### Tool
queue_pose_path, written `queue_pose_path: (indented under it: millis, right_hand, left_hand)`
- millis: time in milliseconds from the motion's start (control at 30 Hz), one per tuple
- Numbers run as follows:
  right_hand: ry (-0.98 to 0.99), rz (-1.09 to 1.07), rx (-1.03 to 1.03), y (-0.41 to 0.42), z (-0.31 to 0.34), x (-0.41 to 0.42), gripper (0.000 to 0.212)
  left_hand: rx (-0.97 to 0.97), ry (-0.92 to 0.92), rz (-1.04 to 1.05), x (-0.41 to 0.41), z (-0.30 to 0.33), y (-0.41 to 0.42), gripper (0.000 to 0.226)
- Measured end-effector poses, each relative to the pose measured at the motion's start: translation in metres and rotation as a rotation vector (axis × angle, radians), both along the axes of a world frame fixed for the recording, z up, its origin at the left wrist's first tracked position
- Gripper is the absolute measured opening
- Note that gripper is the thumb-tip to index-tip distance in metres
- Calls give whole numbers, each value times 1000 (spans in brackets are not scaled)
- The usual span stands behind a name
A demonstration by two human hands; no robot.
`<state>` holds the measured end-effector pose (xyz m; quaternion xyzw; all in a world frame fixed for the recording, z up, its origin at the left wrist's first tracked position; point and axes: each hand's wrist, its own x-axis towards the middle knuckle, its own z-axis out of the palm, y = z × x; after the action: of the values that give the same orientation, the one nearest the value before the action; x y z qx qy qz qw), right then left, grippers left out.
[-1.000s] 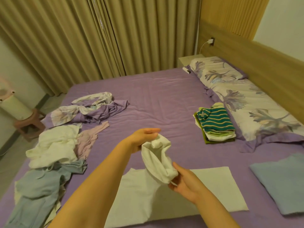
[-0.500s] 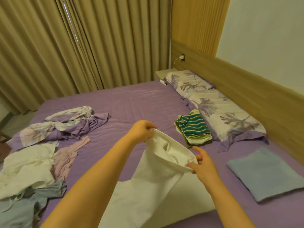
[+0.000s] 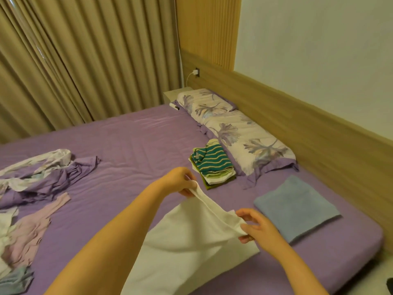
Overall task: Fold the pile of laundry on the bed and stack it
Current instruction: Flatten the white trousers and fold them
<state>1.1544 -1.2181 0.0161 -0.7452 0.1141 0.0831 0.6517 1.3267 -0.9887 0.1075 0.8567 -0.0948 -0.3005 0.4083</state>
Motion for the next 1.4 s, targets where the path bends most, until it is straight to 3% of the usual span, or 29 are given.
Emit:
queue_pose_path:
  millis: [133,233,400,500,667,933,1267,1400]
  right_hand:
    - [73,-75,165,-26,-26,-8,29]
    - [128,-59,187,-39,-46,-10,32]
    - [146,-7,116,-51,-78,-13,41]
    - [130,-58,-39,-56,-95,-9,28]
    - [156,-163,-158,-69,-134,5,15]
    - [271,-152,-292,-89,-208,22,28]
    - [432,-53,-440,-99,-279,55,55]
    - [484,-41,-526,-95,-298,58,55]
  left_hand:
    - [-115,165,-63,11,-21,-15,39]
    - [-38,124,-121,19,-41,-30,54]
    - [145,-117,-119,35,-78,-72,30]
    - [223,-215,-181,47,-108,-98,15]
    - [361,-317,-354,63,-171,-145,27]
    - [417,-232,-304,69,-273,-188,39]
    - [309,-145,-187,73,-361,-202,37]
    - [237,-78,-233,59,-380,-200,42]
